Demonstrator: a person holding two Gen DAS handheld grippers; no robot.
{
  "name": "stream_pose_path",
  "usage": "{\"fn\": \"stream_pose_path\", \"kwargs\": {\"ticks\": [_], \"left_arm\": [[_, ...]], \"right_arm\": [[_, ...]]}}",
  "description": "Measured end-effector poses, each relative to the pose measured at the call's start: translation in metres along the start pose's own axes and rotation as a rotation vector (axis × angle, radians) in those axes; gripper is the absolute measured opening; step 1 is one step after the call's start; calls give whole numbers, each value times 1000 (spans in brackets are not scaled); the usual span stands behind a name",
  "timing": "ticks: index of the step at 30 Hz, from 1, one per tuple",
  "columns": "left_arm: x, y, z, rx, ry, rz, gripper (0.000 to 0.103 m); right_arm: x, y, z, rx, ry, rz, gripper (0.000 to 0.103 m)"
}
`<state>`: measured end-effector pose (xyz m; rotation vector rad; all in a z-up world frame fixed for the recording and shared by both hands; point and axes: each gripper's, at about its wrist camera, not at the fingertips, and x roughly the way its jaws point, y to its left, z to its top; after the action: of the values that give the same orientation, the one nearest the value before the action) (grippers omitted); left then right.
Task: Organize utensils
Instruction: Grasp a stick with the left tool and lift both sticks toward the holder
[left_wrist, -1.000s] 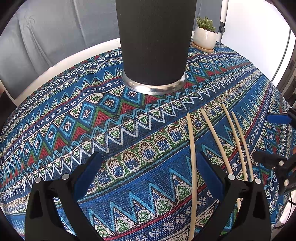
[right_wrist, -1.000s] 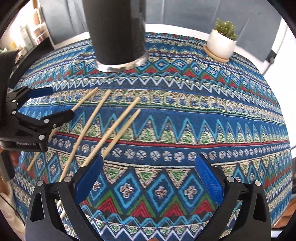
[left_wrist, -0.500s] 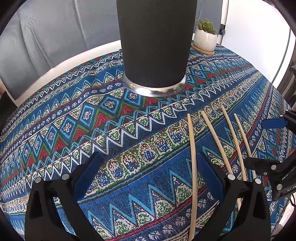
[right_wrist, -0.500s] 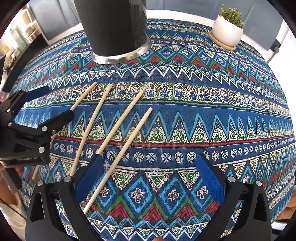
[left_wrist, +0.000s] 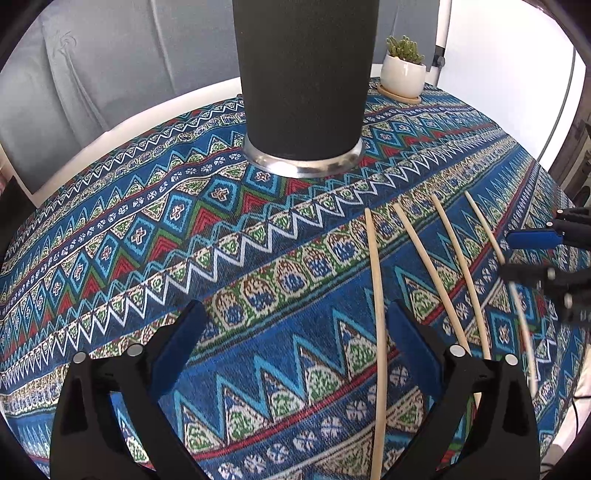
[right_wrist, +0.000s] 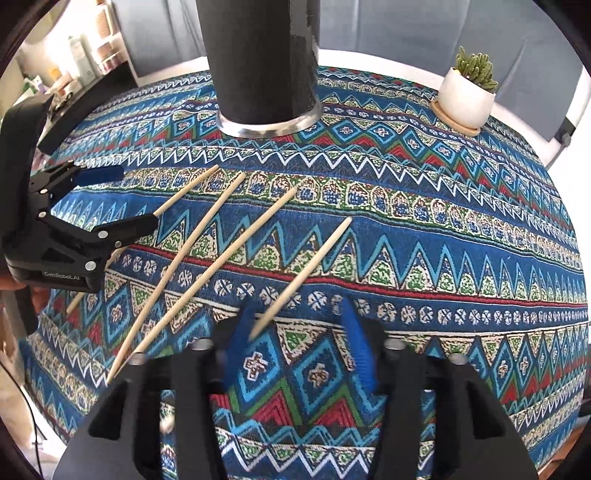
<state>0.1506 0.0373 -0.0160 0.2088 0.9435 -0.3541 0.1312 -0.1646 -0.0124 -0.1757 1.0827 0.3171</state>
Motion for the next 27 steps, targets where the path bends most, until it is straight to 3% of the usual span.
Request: {"fn": "stream_pose_path", "kwargs": {"ticks": [2,4,8,10,15,20,27], "left_arm": [[-10,-2,-9,15,-1,-11,75],[-20,-2,-17,28,8,-24,47],[-35,7,-39,-11,0,-19,27],[-40,16,-49,-56,-15,-40,6],[-45,46,-71,-253,-58,-186,5],[-60,63,-74,-356,-128,-215,5],[-97,82,-41,-390,-256,-182,5]], "right_arm": [[-1,-13,-3,9,4,18,5],[-3,-26,-5,14,7,61,5],[-8,-51,-16,47,-24,134,5],[-13,-62,-22,59,-69,176,5],[-34,-79,-35,90,-191,263,5],[-58,-85,-39,66,-254,299,5],[-100,-91,-18,17,-382,284,5]]}}
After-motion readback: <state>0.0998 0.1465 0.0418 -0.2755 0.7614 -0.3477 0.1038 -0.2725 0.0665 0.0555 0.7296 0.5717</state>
